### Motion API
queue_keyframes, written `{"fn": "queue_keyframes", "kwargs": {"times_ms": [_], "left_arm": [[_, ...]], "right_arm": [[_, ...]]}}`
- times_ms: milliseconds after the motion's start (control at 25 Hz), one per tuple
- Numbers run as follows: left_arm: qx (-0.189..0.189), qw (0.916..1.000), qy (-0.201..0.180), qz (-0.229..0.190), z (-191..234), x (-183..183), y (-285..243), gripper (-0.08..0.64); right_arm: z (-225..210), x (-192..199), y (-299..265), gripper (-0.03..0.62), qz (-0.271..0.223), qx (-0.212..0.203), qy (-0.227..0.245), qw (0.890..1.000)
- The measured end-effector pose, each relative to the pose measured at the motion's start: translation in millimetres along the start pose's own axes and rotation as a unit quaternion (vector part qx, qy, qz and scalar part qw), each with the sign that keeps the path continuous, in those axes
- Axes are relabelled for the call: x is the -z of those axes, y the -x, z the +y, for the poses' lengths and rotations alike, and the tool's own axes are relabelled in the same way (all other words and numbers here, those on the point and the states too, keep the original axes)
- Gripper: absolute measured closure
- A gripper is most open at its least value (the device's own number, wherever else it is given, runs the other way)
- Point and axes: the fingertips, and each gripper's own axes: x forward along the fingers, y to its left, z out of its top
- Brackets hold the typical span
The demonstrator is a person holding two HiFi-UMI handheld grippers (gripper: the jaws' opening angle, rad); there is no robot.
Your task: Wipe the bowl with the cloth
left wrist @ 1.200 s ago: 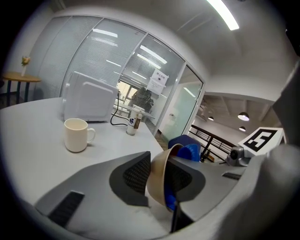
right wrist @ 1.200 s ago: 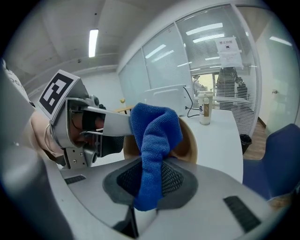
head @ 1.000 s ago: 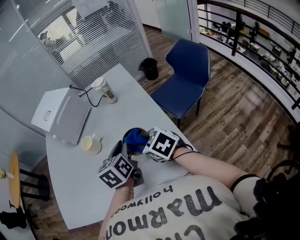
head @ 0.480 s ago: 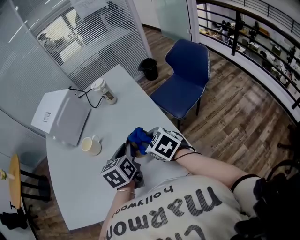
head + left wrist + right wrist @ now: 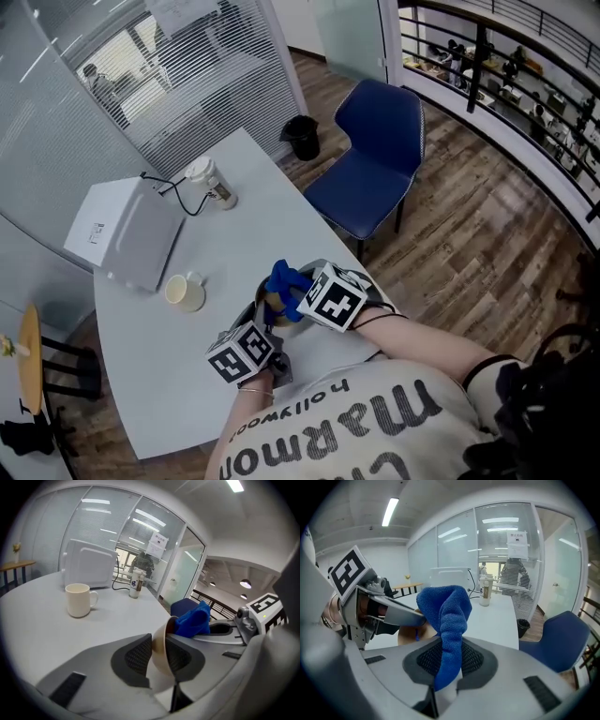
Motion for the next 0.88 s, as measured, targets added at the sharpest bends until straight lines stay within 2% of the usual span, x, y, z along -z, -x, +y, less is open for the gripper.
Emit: {"fn": "queue_keyframes", "kwargs": {"times_ms": [80, 200, 280, 400, 600, 680, 760, 880], "left_arm": [[-0.003, 0.9996, 0.027, 0.003, 6, 6, 0, 0.491], [-0.006, 0.9978, 0.066, 0.010, 13, 15, -2, 0.495], [-0.013, 0.9962, 0.085, 0.018, 21, 22, -2, 0.494], [-0.026, 0.9929, 0.112, 0.027, 32, 34, 0, 0.494], [-0.027, 0.9844, 0.171, 0.030, 44, 54, 2, 0.492], [-0.028, 0.9814, 0.187, 0.036, 52, 60, 2, 0.492], [-0.035, 0.9785, 0.197, 0.050, 61, 66, 2, 0.491], [-0.032, 0.9757, 0.206, 0.066, 64, 75, 3, 0.489]], "right_arm": [[-2, -1, 6, 0.532, -0.012, 0.001, -0.030, 0.999], [-12, -2, 15, 0.532, -0.056, -0.010, -0.127, 0.990], [-22, -1, 19, 0.531, -0.085, -0.018, -0.195, 0.977], [-37, 5, 29, 0.532, -0.120, -0.019, -0.262, 0.957], [-61, 12, 48, 0.532, -0.186, -0.034, -0.372, 0.909], [-65, 14, 51, 0.532, -0.196, -0.033, -0.395, 0.897], [-68, 18, 50, 0.532, -0.191, -0.020, -0.400, 0.896], [-68, 29, 49, 0.531, -0.172, 0.005, -0.390, 0.904]]}}
